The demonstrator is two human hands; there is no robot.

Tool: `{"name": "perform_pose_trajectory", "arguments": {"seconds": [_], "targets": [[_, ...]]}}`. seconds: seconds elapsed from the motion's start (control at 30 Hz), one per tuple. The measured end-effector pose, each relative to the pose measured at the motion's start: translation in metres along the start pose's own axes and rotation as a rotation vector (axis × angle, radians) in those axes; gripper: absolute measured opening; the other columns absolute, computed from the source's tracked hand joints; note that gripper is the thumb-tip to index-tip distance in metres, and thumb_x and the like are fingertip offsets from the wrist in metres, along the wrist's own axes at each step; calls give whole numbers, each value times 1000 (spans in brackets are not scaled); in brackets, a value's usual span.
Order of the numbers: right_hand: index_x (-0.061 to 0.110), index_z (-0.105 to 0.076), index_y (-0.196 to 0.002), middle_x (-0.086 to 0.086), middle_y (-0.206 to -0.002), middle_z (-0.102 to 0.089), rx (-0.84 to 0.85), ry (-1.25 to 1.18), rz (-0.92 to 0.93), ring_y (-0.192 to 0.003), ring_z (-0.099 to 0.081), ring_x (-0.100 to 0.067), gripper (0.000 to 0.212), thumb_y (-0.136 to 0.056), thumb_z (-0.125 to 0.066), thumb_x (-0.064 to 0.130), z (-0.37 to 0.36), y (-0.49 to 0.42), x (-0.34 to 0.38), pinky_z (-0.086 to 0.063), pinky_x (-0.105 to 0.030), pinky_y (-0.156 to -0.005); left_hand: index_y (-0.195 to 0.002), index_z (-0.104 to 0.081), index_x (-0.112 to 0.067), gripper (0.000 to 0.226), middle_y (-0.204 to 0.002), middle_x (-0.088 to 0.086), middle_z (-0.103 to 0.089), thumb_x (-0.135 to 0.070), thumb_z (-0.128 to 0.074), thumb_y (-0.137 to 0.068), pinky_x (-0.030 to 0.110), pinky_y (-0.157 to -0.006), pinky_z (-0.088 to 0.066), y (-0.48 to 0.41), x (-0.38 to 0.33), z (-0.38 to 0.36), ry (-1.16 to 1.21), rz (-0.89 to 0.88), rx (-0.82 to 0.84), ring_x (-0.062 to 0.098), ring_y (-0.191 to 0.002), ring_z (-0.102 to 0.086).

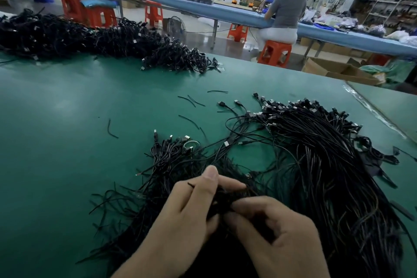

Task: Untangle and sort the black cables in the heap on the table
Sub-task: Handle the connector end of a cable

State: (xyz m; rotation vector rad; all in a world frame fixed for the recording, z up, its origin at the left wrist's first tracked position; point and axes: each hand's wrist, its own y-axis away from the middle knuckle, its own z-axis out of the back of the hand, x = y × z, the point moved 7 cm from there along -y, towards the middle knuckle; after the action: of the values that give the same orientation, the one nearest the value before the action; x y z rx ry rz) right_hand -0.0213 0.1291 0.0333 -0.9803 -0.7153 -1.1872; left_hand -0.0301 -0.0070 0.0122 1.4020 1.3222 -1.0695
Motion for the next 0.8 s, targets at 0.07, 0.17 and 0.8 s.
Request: {"name": "perform_pose_trajectory", "arguments": {"seconds": [0.07,0.17,0.8], "targets": [[40,-73,-73,16,-70,-70,-39,103,-6,-68,-66,0,30,-67,-87,15,-3,0,-4,-48,-10,-64,-83,-77,-7,60,-37,-8,-46,-54,-40,-86,9,-34,-27,-5,1,1,0,14,-20,0,-29,-37],[28,-76,-80,15,-79,-65,-2,277,119,-80,-62,2,28,-75,-81,1,-12,4,9,-43,-3,-69,-79,-78,-13,62,-41,8,-44,-63,-41,-81,16,-40,-32,-8,5,4,-87,-34,-50,12,-34,-37],[18,-70,-89,9,-110,-57,305,546,439,-106,-53,-11,4,-91,-68,16,-18,16,46,-49,-32,-86,-51,-41,-26,54,-49,-5,-27,-40,-37,-103,17,-42,-16,5,50,1,-267,427,413,10,-39,-20]]}}
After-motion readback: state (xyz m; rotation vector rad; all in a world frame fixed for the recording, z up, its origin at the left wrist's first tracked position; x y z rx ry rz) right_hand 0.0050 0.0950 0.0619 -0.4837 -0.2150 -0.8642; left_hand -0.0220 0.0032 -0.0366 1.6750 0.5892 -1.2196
